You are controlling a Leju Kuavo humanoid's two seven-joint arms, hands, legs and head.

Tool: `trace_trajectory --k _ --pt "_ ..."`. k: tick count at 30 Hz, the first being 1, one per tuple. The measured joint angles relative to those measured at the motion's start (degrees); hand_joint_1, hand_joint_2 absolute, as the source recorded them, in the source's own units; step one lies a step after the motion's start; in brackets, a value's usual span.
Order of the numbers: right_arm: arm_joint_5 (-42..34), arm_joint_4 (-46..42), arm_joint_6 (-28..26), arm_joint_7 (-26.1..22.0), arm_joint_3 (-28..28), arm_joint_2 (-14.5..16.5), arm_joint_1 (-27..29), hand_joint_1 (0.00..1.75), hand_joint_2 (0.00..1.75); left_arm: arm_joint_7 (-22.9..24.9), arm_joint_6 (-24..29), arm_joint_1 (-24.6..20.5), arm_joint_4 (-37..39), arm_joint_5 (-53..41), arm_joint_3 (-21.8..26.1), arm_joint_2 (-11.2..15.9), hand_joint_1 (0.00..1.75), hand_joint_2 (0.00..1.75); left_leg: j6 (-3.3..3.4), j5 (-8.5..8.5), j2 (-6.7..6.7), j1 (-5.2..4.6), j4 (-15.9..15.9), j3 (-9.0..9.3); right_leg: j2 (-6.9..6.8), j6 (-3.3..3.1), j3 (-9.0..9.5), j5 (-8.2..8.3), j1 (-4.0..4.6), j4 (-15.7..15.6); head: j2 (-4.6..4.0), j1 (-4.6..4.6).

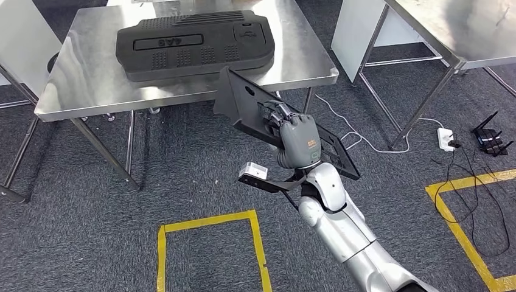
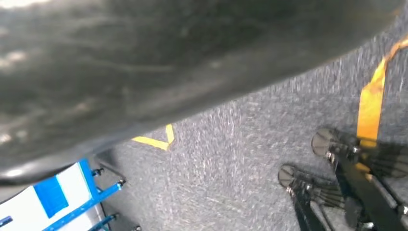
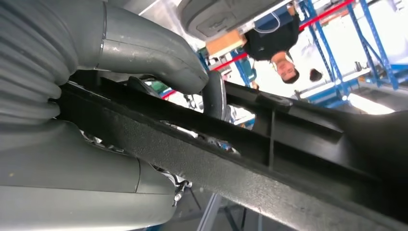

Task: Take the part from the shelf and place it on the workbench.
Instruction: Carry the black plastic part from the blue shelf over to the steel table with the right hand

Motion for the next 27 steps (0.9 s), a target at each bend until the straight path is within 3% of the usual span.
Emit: trace_trajectory --k 2,5,7,9,10,12,13,14,15,16,18,20,22,24,25,26,27 --pt "0.00 -0.08 -0.01 -0.01 -0.01 0.04 -0.13 1.75 1.75 -0.01 0.01 0.03 -0.02 0.00 0.01 0.00 0.00 0.00 0.78 -0.45 -0.06 0.27 -0.50 1.42 -0.02 0.58 -1.47 0.09 -0.13 3.06 0.00 0.07" --pt "-0.01 -0.09 -0.01 -0.02 0.00 0.02 -0.24 1.75 1.75 -0.01 0.01 -0.03 -0.03 0.00 0.01 0.00 0.00 0.00 1.08 -1.60 -0.25 0.50 -0.85 3.05 -0.11 0.91 -8.31 -1.17 -0.55 12.71 0.00 0.23" --pt "-0.01 -0.07 -0.01 -0.02 0.00 -0.06 -0.01 1.75 1.75 -0.01 0.01 -0.01 -0.03 0.00 0.01 -0.02 0.00 0.00 1.04 -2.59 -0.41 0.55 -0.87 3.98 -0.12 0.81 -12.13 -3.35 -0.81 16.56 0.00 0.23" --pt "-0.02 -0.02 -0.01 -0.01 0.00 -0.21 0.27 1.75 1.75 -0.01 0.01 0.09 -0.03 0.00 0.01 -0.02 0.00 0.00 0.90 -4.04 -0.65 0.60 -0.88 5.68 -0.16 1.20 -14.38 -4.34 -1.04 15.89 0.00 0.24" --pt "-0.02 0.01 -0.01 -0.01 0.00 -0.29 0.35 1.75 1.75 -0.01 0.01 0.14 -0.03 0.00 0.01 -0.02 0.00 0.00 0.77 -4.90 -0.73 0.63 -0.89 6.79 -0.21 1.81 -14.52 -3.27 -1.12 13.26 0.00 0.25" --pt "-0.03 0.08 -0.01 -0.01 0.00 -0.44 0.47 1.75 1.75 -0.01 0.01 0.20 0.01 0.00 0.01 0.01 0.00 0.00 0.36 -6.81 -0.80 0.62 -0.94 8.81 -0.70 3.38 -13.68 2.77 -1.13 5.91 0.00 0.25" --pt "-0.04 0.15 -0.01 -0.01 0.01 -0.51 0.52 1.75 1.75 -0.02 0.01 0.20 0.04 0.00 0.01 0.05 0.00 0.00 0.05 -7.67 -0.81 0.56 -1.09 9.53 -0.99 3.28 -12.93 5.46 -0.96 3.39 0.00 0.26" --pt "-0.04 0.21 -0.01 0.00 0.02 -0.54 0.56 1.75 1.75 -0.02 0.01 0.19 0.07 0.00 0.01 0.08 0.00 0.00 -0.31 -8.36 -0.80 0.50 -1.35 10.26 -1.13 2.73 -12.29 7.42 -0.75 1.94 0.00 0.20" --pt "-0.03 0.24 -0.01 -0.01 0.02 -0.56 0.52 1.75 1.75 -0.02 0.01 0.15 0.09 0.00 0.01 0.09 0.00 0.00 -0.65 -8.67 -0.74 0.45 -1.39 11.16 -1.11 1.69 -11.70 7.92 -0.56 1.59 0.00 0.18" --pt "-0.03 0.21 -0.01 -0.01 0.03 -0.47 0.39 1.75 1.75 -0.02 0.01 0.13 0.08 0.00 0.01 0.10 0.00 0.00 -0.97 -8.69 -0.68 0.46 -1.23 11.59 -0.92 0.56 -10.86 7.49 -0.51 1.49 0.00 0.13" --pt "-0.03 0.08 -0.03 -0.01 -0.07 -0.31 0.01 1.75 1.75 -0.03 -0.01 -0.03 0.03 0.00 0.01 0.06 0.00 0.00 -1.37 -8.22 -0.35 0.52 1.78 11.02 -0.66 -0.76 -9.15 6.62 -0.74 1.06 0.00 -0.05" --pt "-0.01 0.01 -0.03 -0.01 -0.10 -0.23 -0.21 1.75 1.75 -0.05 -0.04 -0.22 0.01 0.00 0.01 0.05 0.00 0.00 -1.66 -8.56 -0.15 0.56 7.85 7.15 -0.57 -1.58 -7.18 5.39 -0.86 0.77 0.00 -0.24" --pt "0.01 0.02 -0.03 -0.02 -0.06 -0.26 -0.06 1.75 1.75 -0.03 -0.05 -0.20 0.01 0.00 0.01 0.05 0.00 0.00 -1.86 -11.68 -0.15 0.55 13.51 1.82 -0.43 -1.89 -5.36 3.89 -0.78 0.72 0.00 -0.32" --pt "0.00 0.03 -0.03 -0.01 -0.04 -0.26 0.22 1.75 1.75 0.02 -0.05 -0.01 0.01 0.00 0.01 0.05 0.00 0.00 -1.79 -14.81 -0.15 0.52 14.62 -2.19 -0.19 -1.90 -3.08 2.12 -0.68 0.71 0.00 -0.33" --pt "-0.01 0.03 -0.03 -0.01 -0.03 -0.26 0.29 1.75 1.75 0.04 -0.05 0.07 0.01 0.00 0.01 0.05 0.00 0.00 -1.62 -14.38 -0.15 0.49 13.04 -3.13 -0.09 -1.84 -1.82 1.20 -0.65 0.70 0.00 -0.33" --pt "-0.01 0.04 -0.03 -0.01 -0.02 -0.25 0.35 1.75 1.75 0.05 -0.05 0.18 0.02 0.00 0.01 0.05 0.00 0.00 -1.34 -11.93 -0.15 0.43 10.41 -3.57 -0.03 -1.75 -0.75 0.24 -0.62 0.67 0.00 -0.33" --pt "-0.02 0.11 -0.03 -0.01 -0.01 -0.27 0.40 1.75 1.75 0.05 -0.05 0.32 0.09 0.00 0.01 0.10 0.00 0.00 -0.99 -7.47 -0.16 0.31 7.23 -3.82 0.02 -1.62 0.28 -0.69 -0.55 0.69 0.00 -0.33"
